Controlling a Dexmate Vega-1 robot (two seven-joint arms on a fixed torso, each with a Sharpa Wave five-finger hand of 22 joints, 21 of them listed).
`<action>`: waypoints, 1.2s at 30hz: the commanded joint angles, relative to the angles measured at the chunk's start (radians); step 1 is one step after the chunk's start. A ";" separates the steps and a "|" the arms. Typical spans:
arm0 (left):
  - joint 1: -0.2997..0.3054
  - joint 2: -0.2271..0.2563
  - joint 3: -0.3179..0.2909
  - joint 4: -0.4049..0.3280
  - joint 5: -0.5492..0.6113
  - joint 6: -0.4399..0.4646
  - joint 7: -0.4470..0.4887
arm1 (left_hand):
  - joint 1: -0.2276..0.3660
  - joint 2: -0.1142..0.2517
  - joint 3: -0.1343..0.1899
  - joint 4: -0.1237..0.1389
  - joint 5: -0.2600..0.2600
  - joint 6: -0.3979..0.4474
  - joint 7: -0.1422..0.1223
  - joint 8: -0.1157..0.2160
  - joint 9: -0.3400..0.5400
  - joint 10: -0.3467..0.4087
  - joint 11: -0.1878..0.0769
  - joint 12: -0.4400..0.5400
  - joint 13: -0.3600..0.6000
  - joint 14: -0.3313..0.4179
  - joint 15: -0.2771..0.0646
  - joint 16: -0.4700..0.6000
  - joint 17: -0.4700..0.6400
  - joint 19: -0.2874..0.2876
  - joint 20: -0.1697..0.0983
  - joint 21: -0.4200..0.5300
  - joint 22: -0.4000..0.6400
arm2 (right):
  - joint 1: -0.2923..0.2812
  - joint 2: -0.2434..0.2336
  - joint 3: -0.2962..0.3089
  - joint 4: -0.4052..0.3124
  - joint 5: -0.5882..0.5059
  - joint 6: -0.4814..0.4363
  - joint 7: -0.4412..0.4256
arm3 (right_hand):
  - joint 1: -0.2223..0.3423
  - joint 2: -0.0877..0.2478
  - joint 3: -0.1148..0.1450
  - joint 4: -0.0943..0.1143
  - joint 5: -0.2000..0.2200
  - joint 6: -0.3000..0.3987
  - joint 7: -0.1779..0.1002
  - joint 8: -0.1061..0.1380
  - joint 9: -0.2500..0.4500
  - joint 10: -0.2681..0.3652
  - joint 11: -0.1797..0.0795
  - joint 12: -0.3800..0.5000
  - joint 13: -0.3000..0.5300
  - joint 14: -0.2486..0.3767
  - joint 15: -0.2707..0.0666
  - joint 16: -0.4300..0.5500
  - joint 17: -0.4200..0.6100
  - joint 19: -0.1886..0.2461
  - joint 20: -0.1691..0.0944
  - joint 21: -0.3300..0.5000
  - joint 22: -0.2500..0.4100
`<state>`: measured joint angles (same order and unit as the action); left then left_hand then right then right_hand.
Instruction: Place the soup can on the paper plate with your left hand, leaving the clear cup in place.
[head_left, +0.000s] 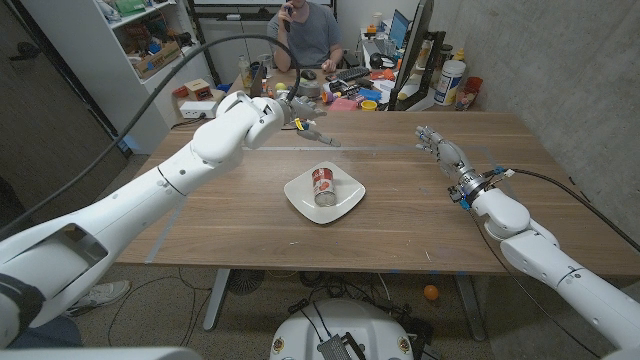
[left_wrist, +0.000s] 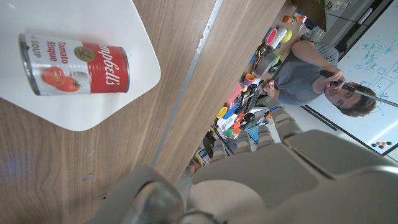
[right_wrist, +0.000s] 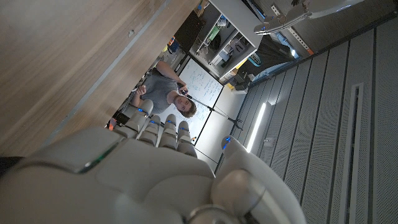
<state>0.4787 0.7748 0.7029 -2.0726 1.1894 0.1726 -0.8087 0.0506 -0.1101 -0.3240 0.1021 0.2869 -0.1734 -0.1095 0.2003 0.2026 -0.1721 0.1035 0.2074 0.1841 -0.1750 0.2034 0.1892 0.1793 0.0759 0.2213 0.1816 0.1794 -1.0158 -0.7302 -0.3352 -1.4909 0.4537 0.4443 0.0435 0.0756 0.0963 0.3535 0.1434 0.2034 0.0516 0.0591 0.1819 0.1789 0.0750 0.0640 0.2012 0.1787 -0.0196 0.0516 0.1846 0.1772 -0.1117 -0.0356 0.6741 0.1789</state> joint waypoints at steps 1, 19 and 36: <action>0.070 0.034 -0.083 -0.090 0.004 0.018 0.060 | -0.001 0.013 0.005 0.004 0.011 -0.468 -0.003 0.011 0.004 -0.327 -0.009 0.007 0.002 -0.152 -0.006 0.008 0.005 -0.005 0.000 0.008 0.003 | -0.043 -0.008 0.014 -0.042 -0.018 0.005 -0.037 | -0.008 0.034 0.000 0.002 0.005 0.001 0.003 0.009 0.005 0.012 -0.001 0.005 0.004 0.009 0.001 0.000 0.001 0.001 -0.005 -0.002 0.003; 0.134 0.072 -0.201 -0.137 -0.100 0.040 0.158 | 0.010 0.043 0.011 0.008 0.035 -0.412 0.001 0.030 0.004 -0.288 -0.011 0.016 0.002 -0.098 -0.028 0.020 0.006 0.008 0.000 0.015 0.005 | -0.135 -0.011 0.028 -0.140 -0.070 -0.016 -0.126 | -0.007 0.033 0.000 0.001 0.005 0.003 0.003 0.009 0.005 0.012 0.000 0.005 0.004 0.009 0.001 0.000 0.000 0.003 -0.004 -0.005 0.003; 0.118 0.102 -0.250 -0.099 -0.270 0.031 0.277 | 0.017 0.054 0.012 0.009 0.047 -0.383 0.003 0.037 0.004 -0.266 -0.004 0.019 0.002 -0.073 -0.029 0.023 0.006 0.021 -0.001 0.020 0.005 | -0.215 0.003 0.039 -0.227 -0.138 -0.051 -0.231 | -0.008 0.032 0.000 0.001 0.005 0.006 0.003 0.010 0.005 0.013 -0.001 0.005 0.004 0.009 0.000 -0.001 0.000 0.004 -0.005 -0.009 0.003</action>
<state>0.6086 0.8535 0.4795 -2.1915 1.0227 0.2178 -0.5969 0.0677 -0.0666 -0.3159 0.1103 0.3261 -0.1715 -0.1111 0.2311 0.2024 -0.1761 0.0997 0.2186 0.1839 -0.1731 0.1831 0.2045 0.1791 0.0908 0.2181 0.1932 0.1791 -1.1741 -0.7375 -0.3048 -1.6601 0.3609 0.4107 -0.1178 0.0756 0.0963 0.3535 0.1434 0.2034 0.0516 0.0591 0.1819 0.1789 0.0806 0.0696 0.2012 0.1787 -0.0140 0.0461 0.1847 0.1773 -0.1117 -0.0356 0.6665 0.1790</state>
